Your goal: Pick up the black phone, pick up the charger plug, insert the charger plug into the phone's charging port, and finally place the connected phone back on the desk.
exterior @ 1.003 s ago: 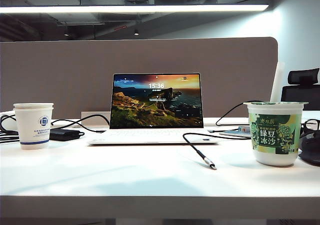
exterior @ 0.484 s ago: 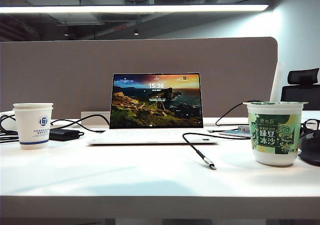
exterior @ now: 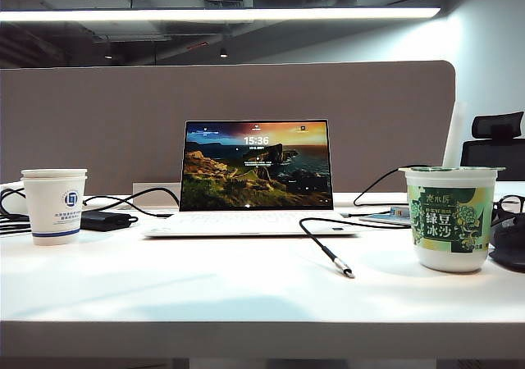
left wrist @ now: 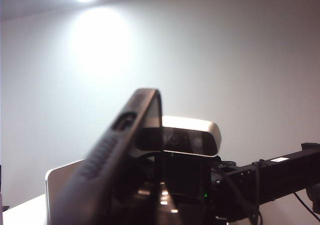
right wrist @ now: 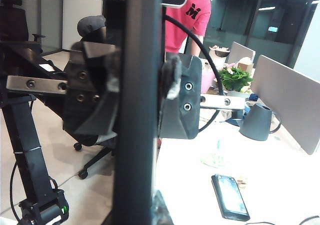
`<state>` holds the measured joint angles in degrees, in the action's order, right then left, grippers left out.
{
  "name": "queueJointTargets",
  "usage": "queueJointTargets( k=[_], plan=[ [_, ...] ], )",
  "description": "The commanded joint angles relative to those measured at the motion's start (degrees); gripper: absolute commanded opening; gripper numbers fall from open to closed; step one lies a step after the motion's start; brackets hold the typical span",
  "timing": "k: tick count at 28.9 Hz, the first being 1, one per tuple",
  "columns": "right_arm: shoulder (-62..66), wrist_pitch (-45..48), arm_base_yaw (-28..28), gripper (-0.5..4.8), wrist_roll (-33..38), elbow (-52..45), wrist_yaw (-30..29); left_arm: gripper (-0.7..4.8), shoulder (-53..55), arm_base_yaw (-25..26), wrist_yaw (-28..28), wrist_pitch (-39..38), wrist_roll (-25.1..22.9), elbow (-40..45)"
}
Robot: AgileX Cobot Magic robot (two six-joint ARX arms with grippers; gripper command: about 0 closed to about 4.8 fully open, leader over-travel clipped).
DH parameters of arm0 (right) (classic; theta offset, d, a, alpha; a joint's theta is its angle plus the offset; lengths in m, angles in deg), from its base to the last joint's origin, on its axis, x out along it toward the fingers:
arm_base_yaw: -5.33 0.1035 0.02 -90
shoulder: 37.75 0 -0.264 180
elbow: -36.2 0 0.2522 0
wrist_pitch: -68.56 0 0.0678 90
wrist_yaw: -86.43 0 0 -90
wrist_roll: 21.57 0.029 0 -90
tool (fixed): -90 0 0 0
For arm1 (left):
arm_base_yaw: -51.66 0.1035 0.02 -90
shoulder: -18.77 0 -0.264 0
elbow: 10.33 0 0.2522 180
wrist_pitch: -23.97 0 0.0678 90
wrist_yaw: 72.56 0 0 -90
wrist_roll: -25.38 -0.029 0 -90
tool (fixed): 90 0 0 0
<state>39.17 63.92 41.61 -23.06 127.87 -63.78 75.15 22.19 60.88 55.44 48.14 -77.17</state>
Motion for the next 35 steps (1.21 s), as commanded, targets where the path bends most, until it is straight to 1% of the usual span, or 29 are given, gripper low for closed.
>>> queueJointTargets(
  k=[1,3,9,11,12,14,16,18,21,26,28,31,35],
  plan=[
    [-0.4,1.9,0.1,-0.01,0.3,0.4,0.0,0.34,-0.2,0.1,0.3,0.7,0.2,-0.3],
    [-0.4,1.8,0.1,-0.01,0.4,0.4,0.0,-0.09,-0.2,0.1,0.3,0.7,0.2,-0.3],
    [-0.4,1.8,0.1,-0.01,0.6,0.4,-0.3,-0.07,-0.2,0.1,0.3,0.7,0.2,-0.3],
    [-0.4,1.8,0.1,0.03,2.1,0.4,-0.3,-0.07,-0.2,0.1,0.3,0.7,0.2,-0.3],
    [-0.4,1.8,0.0,0.28,2.7,0.4,-0.3,-0.07,-0.2,0.1,0.3,0.7,0.2,-0.3],
    [-0.5,1.8,0.0,1.18,3.3,0.4,-0.3,-0.07,-0.2,0.1,0.3,0.7,0.1,-0.3],
    [-0.6,1.3,-0.2,1.87,4.0,0.4,-0.1,-0.07,-0.2,0.1,0.3,0.7,-0.3,-0.3],
    [-0.9,1.2,-1.2,2.18,4.9,0.4,0.1,-0.07,-0.2,0.1,0.3,0.7,-0.3,-0.3],
    [-1.8,-0.6,-2.7,2.29,4.9,0.4,0.3,-0.07,-0.2,0.2,0.3,0.4,-0.5,-0.3],
    [-4.3,-6.1,-7.6,2.35,4.9,0.4,0.4,-0.07,-0.2,0.2,0.3,-1.9,-3.5,-0.3],
    [-5.5,-9.7,-9.4,2.35,4.7,0.4,2.3,-0.07,-0.2,0.2,0.1,-4.1,-5.0,-0.3],
    [-7.7,-17.4,-11.8,2.35,1.0,0.4,6.2,-0.07,-0.4,0.2,-1.5,-9.8,-8.3,-0.3],
    [-10.0,-29.3,-12.8,2.34,-4.7,0.4,13.7,-0.07,-1.2,0.2,-6.7,-19.3,-14.2,-0.3]
  ],
)
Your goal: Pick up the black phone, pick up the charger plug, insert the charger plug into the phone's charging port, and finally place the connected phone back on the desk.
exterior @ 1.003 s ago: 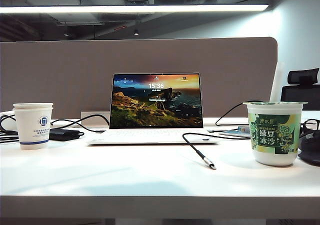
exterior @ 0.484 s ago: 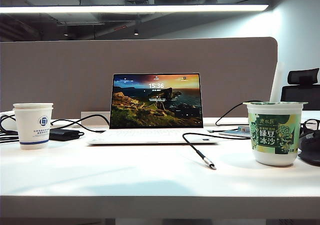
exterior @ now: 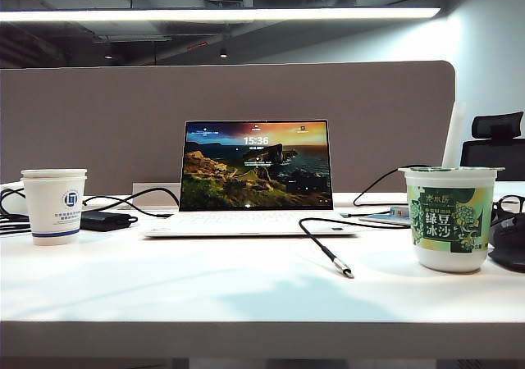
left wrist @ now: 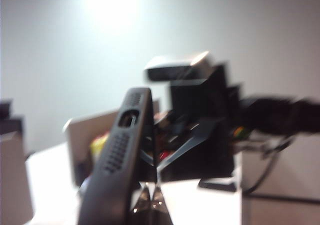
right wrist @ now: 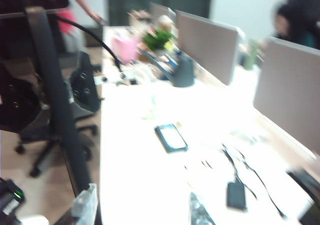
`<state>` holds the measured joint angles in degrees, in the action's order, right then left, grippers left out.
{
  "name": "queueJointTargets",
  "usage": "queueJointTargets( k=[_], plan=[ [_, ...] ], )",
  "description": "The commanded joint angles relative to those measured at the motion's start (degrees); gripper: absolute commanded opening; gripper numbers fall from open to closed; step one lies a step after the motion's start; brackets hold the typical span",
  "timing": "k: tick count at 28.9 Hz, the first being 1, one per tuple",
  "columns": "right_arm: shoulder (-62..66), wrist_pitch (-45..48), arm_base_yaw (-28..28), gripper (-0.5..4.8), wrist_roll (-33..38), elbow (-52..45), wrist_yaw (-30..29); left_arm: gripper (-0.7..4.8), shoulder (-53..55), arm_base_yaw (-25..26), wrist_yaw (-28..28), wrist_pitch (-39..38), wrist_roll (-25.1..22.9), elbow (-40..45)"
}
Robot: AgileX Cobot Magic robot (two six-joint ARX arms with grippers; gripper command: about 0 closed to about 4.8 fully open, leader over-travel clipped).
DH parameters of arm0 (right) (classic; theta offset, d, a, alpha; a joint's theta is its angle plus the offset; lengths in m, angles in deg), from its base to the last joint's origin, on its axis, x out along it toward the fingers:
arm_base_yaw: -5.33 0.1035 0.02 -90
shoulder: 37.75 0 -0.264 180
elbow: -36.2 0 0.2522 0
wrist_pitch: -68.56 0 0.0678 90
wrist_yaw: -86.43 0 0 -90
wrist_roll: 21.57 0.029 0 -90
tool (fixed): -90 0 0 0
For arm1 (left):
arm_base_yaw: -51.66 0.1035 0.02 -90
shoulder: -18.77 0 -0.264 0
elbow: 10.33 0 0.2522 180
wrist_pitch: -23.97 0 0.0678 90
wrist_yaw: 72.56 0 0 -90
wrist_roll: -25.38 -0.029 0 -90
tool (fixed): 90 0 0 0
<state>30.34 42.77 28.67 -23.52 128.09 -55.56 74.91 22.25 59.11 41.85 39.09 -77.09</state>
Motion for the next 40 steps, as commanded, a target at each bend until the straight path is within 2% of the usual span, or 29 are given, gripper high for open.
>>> queueJointTargets(
  k=[1,9,11,15,19,24,29,31,34,40],
  plan=[
    [-1.4,-10.5,0.2,2.34,-4.5,0.2,7.3,-0.07,-1.2,0.1,-6.3,-7.8,-6.4,-0.4],
    [0.4,-27.5,1.7,2.28,-4.5,0.2,17.2,-0.07,-3.7,0.1,-20.9,-21.2,-12.3,-0.5],
    [1.4,-29.9,1.9,2.11,-4.5,0.2,18.4,-0.07,-4.4,0.1,-24.9,-23.5,-13.4,-0.5],
    [4.3,-32.6,3.6,2.1,-4.5,0.2,19.1,-0.07,-5.5,0.1,-29.9,-26.3,-14.4,-0.5],
    [7.0,-33.1,5.5,2.1,-4.0,0.2,22.8,-0.07,-6.1,0.1,-30.1,-27.1,-15.7,-0.5],
    [9.7,-33.2,10.5,2.1,-3.1,0.2,29.5,-0.07,-6.2,0.1,-30.1,-27.3,-16.4,-0.5],
    [12.5,-33.1,15.9,2.1,3.6,0.2,40.4,-0.07,-6.4,0.1,-30.4,-27.3,-16.7,-0.5],
    [13.8,-33.2,17.4,2.1,6.3,0.2,44.0,-0.07,-6.5,0.1,-32.1,-27.3,-16.7,-0.5],
    [16.0,-33.2,18.4,2.1,8.5,0.2,45.9,-0.07,-6.7,0.1,-34.3,-27.3,-16.7,-0.5],
    [21.3,-35.8,18.7,2.11,10.6,0.2,47.4,-0.07,-6.8,0.1,-34.6,-27.3,-16.7,-0.5]
  ],
)
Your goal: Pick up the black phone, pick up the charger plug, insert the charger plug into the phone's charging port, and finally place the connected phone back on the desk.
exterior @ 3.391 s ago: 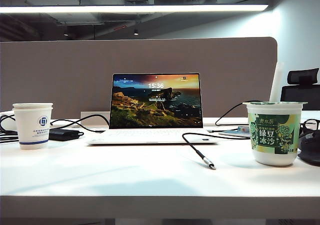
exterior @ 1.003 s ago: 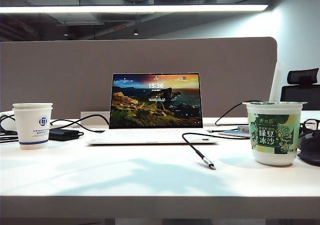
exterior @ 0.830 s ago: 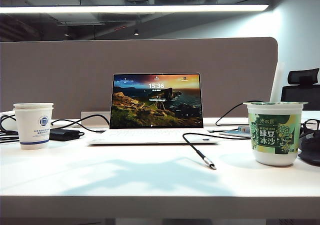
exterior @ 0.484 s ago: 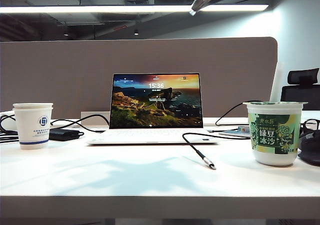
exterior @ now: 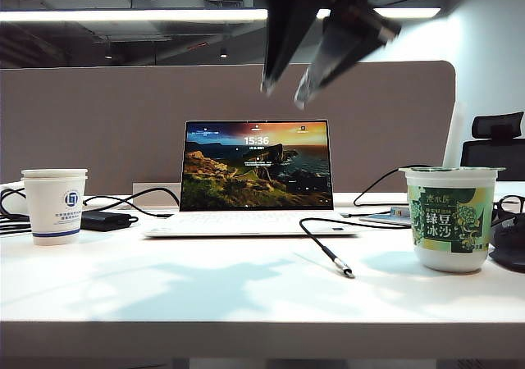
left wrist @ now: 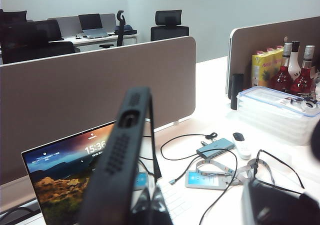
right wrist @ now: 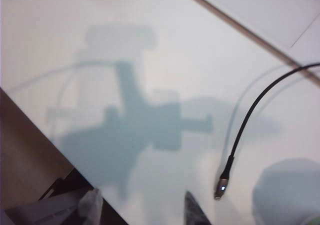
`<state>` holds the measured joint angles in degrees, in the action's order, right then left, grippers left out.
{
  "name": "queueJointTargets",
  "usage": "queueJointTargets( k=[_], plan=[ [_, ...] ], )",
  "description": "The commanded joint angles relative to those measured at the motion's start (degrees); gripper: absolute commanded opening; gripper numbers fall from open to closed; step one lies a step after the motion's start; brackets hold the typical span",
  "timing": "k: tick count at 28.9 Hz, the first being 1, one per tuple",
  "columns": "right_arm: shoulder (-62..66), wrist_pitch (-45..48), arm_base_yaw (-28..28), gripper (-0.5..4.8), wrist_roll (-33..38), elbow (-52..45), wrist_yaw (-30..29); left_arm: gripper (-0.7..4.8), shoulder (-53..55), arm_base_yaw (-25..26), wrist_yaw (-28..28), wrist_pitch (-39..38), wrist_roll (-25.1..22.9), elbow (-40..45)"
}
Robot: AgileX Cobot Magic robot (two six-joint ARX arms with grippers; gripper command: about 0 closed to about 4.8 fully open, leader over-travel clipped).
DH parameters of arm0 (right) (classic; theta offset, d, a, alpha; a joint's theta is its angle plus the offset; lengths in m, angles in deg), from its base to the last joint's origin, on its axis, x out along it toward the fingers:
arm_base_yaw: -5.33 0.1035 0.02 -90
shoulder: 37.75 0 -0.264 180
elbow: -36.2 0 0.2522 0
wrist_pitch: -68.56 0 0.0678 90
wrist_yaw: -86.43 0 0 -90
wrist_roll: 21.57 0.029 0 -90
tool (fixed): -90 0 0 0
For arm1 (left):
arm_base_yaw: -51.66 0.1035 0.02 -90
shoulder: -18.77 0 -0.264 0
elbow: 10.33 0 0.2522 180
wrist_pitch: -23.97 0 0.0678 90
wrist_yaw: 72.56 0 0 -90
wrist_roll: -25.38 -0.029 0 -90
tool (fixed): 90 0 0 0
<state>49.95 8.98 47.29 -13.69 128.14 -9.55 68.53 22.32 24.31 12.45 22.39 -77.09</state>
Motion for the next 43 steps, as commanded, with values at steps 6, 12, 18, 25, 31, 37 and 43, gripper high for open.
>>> queueJointTargets(
  k=[6,12,18,25,31,37,43],
  plan=[
    [7.3,-6.4,0.0,2.11,0.7,0.2,4.0,-0.07,-0.4,0.0,0.7,2.1,0.0,-0.5],
    [11.4,-5.2,0.0,2.11,0.7,0.2,4.0,-0.07,-0.4,0.0,0.9,2.1,0.0,-0.5],
    [12.7,-5.2,-0.3,2.12,0.7,0.2,9.2,-0.07,-0.4,0.0,0.9,2.1,0.0,-0.5],
    [12.8,-4.7,-2.4,2.12,-0.6,0.1,10.9,-0.07,-0.4,0.0,0.9,2.1,0.0,-0.5],
    [12.8,-2.7,-4.2,2.35,-0.6,0.1,8.3,-0.07,-0.4,0.0,0.9,2.1,0.0,-0.5],
    [13.5,-0.7,-4.5,2.35,-0.6,0.1,6.6,-0.07,-0.4,0.0,0.9,2.0,0.0,-0.5],
    [15.7,-0.9,-4.5,2.35,-0.6,0.1,4.7,-0.07,-0.4,0.0,0.9,2.0,0.0,-0.5]
  ],
)
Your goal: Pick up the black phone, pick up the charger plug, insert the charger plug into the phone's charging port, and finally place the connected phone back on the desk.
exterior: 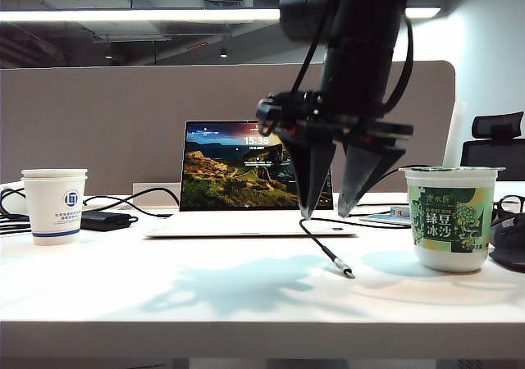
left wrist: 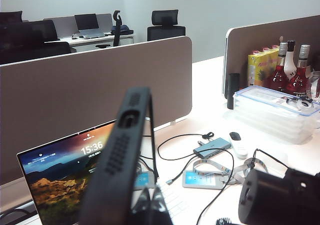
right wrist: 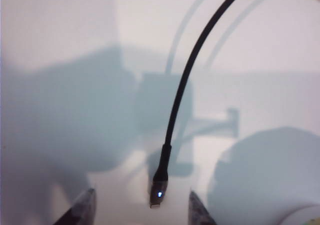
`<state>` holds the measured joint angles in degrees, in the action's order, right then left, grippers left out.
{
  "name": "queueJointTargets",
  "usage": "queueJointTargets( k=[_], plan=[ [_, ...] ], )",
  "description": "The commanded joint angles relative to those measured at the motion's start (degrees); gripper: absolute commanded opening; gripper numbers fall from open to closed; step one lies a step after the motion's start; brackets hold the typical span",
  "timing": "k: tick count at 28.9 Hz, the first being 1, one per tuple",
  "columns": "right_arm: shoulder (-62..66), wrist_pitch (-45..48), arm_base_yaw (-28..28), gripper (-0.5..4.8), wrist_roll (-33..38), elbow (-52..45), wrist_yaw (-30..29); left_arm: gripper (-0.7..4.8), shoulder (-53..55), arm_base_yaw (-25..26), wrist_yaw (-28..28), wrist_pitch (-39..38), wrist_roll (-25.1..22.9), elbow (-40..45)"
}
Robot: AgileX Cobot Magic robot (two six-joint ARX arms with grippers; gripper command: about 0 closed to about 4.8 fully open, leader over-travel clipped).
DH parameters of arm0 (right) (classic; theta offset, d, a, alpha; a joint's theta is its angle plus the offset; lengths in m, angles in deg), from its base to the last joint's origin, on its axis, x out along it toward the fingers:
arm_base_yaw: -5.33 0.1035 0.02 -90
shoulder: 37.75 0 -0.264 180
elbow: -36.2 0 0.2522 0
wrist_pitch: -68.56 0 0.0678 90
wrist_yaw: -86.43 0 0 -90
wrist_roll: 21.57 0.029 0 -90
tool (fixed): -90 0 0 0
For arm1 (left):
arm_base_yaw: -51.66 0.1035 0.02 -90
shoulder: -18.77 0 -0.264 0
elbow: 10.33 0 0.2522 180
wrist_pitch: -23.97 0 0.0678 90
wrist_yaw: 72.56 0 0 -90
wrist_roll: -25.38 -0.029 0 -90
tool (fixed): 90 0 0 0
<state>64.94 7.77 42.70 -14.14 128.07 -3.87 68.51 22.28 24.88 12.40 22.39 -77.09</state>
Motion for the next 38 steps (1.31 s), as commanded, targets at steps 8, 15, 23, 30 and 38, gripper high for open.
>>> queueJointTargets(
  k=[8,15,23,30,38],
  plan=[
    [3.3,0.2,0.1,2.35,-0.2,0.0,-1.1,-0.07,-0.4,0.1,0.3,2.1,0.0,-0.5],
    [5.3,-0.8,0.1,2.35,-0.4,-0.1,-1.2,-0.07,-0.4,0.1,0.3,2.1,0.0,-0.5],
    [5.4,-0.7,0.1,2.34,-0.4,-0.2,-1.1,-0.07,-0.3,0.1,0.3,1.9,0.0,-0.5],
    [5.4,-0.5,0.1,2.35,-0.4,-0.1,-1.1,-0.07,-0.3,0.1,0.3,1.7,-0.1,-0.5],
    [5.4,-0.6,0.1,2.35,-0.4,-0.1,-1.2,-0.07,-0.3,0.1,0.3,1.7,-0.1,-0.5]
  ],
)
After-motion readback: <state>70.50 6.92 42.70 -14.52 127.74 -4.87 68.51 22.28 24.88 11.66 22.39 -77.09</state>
